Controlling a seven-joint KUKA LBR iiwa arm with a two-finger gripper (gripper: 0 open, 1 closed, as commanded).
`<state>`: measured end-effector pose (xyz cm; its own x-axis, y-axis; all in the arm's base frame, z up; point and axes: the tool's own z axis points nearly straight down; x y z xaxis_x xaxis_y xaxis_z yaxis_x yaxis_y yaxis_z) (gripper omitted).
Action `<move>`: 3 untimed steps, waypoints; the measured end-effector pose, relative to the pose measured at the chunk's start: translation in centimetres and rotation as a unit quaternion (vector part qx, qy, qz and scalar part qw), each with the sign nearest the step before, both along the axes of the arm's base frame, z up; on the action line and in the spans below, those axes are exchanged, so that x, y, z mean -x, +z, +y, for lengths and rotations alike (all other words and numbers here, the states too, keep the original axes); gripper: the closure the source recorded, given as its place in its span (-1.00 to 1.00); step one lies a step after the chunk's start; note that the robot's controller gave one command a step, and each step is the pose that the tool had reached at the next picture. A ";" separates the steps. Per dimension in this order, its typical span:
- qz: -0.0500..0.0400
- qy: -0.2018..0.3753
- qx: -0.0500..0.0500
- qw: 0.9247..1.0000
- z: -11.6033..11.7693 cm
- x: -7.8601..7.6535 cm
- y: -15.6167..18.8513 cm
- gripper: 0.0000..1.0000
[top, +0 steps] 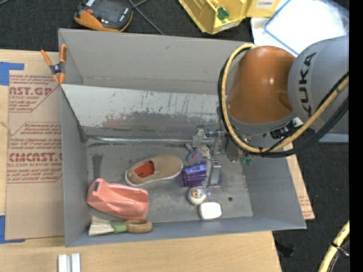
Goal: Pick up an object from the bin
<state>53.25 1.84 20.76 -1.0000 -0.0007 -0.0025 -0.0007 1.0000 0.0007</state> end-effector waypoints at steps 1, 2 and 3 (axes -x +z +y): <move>0.003 0.008 0.002 1.000 -5.1 -1.6 -13.8 -1.00; -0.006 -0.036 0.000 0.999 -5.0 -1.8 -13.4 -1.00; -0.005 0.002 0.004 1.000 -5.3 -2.0 -13.1 -1.00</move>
Offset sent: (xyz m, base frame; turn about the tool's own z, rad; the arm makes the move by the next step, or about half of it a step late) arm 0.0152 -0.0477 -0.1376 0.1351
